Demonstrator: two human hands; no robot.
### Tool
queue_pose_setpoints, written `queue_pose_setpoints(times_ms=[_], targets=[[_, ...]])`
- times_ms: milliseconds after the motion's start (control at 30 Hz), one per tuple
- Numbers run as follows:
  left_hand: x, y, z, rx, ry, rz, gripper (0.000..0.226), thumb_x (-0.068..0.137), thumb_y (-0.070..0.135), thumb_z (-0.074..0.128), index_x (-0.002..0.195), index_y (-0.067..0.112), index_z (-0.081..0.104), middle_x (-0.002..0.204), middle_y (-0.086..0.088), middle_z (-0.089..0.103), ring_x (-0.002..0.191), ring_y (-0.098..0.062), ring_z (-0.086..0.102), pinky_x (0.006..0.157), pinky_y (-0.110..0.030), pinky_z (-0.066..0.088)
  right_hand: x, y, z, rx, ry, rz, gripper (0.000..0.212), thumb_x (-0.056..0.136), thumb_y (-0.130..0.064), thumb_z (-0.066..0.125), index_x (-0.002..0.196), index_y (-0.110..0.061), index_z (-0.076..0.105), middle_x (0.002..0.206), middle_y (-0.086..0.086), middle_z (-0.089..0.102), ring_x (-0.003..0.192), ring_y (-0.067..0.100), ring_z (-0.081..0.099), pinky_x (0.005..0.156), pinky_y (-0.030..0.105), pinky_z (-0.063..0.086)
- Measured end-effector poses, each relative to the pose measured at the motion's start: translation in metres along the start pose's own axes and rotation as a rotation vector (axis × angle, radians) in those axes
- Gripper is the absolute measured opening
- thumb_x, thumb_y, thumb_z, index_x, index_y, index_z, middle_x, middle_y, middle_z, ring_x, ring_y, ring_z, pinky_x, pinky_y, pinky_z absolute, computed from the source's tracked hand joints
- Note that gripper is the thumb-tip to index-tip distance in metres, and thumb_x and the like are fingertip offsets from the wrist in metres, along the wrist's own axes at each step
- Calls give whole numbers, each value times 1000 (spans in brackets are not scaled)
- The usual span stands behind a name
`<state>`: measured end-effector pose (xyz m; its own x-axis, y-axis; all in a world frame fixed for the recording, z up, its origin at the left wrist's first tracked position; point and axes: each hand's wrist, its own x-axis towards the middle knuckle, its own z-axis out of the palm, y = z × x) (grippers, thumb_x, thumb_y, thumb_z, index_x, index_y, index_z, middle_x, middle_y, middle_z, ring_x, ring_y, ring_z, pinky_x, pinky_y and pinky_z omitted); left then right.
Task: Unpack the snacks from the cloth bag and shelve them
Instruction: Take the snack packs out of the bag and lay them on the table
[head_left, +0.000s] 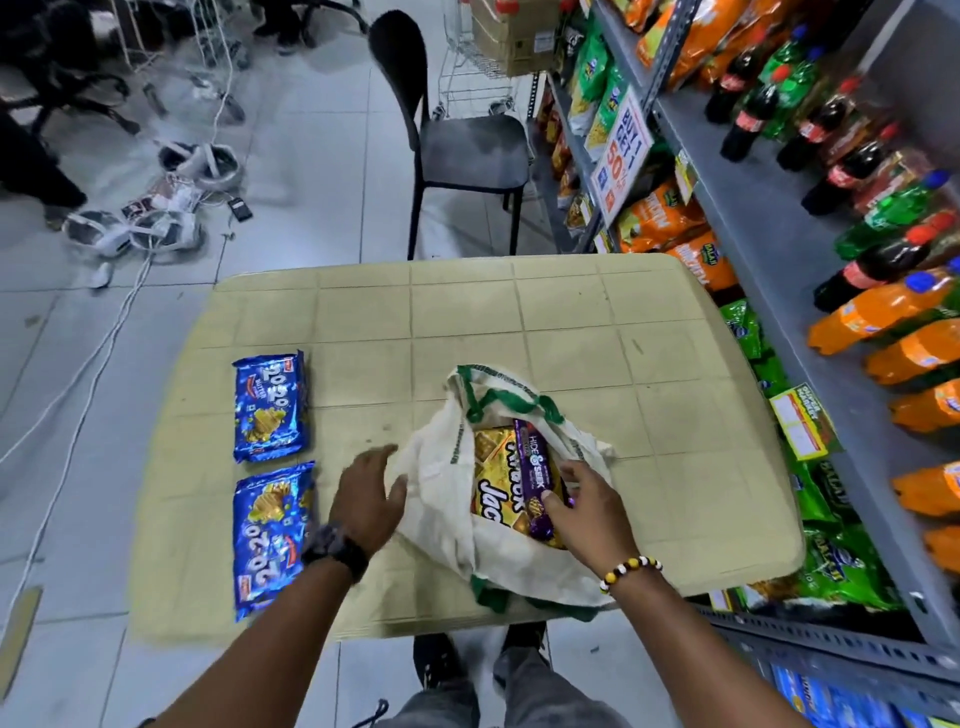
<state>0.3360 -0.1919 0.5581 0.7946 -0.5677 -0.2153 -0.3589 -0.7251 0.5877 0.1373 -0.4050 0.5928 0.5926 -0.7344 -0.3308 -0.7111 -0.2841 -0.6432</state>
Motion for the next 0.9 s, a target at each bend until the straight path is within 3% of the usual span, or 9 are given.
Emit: queue_pose_setpoints(times_ms=[100,167,233,333,467,600,733,833,900], targets=[[-50,-47,27,196,-100,27,62,85,35,61,140,8,49,140,-18,53,129,-35,50,108,-43,41,1,-2,9,-21,12,0,39,78,-39,67,115,-29,58,110,-3,68,99,17,65,77,26,49],[-71,-75,43,308,-176,5,71,88,41,59,146,4,41,147,-22,45,137,-37,42,115,-44,33,3,-8,17,-51,17,12,41,76,-47,68,111,-29,57,106,-3,69,96,19,66,77,30,53],[-82,-90,51,425,-240,-1,79,93,55,39,150,1,32,155,-25,33,144,-38,31,121,-44,22,8,-14,22,-107,40,44,52,72,-54,69,113,-26,55,109,0,70,97,23,67,81,36,56],[-82,-100,59,469,-251,24,96,89,70,8,147,-2,36,155,-26,33,144,-42,31,119,-50,27,14,-22,30,-215,65,72,65,69,-58,69,120,-22,53,116,5,69,104,29,65,85,42,56],[-71,-107,66,493,-320,-5,89,90,67,20,156,9,8,165,-15,4,152,-32,4,123,-46,12,13,-29,32,-295,79,43,52,73,-52,63,120,-31,61,108,0,73,98,28,67,82,40,56],[-61,-110,67,502,-340,3,89,91,67,24,157,11,3,166,-12,-3,153,-30,-2,122,-48,8,-6,-26,28,-292,97,66,53,71,-51,62,123,-38,60,100,-5,74,90,25,69,79,38,58],[-50,-112,67,497,-319,-18,87,91,67,17,157,12,-1,166,-12,-7,153,-29,-6,123,-48,5,-38,-9,17,-226,92,139,38,66,-54,64,95,-30,70,75,-9,72,69,13,67,64,32,58],[-44,-110,69,488,-301,-31,84,92,64,13,156,11,-5,165,-12,-11,152,-29,-9,123,-48,1,-65,-4,7,-168,96,116,22,63,-56,66,82,-44,67,71,-16,71,65,-3,64,53,19,49],[-40,-109,72,473,-289,-47,83,93,62,11,156,11,-6,165,-12,-12,152,-29,-10,123,-49,0,-75,-10,2,-142,105,71,14,65,-54,69,77,-56,62,74,-20,71,70,-3,65,57,21,51]])
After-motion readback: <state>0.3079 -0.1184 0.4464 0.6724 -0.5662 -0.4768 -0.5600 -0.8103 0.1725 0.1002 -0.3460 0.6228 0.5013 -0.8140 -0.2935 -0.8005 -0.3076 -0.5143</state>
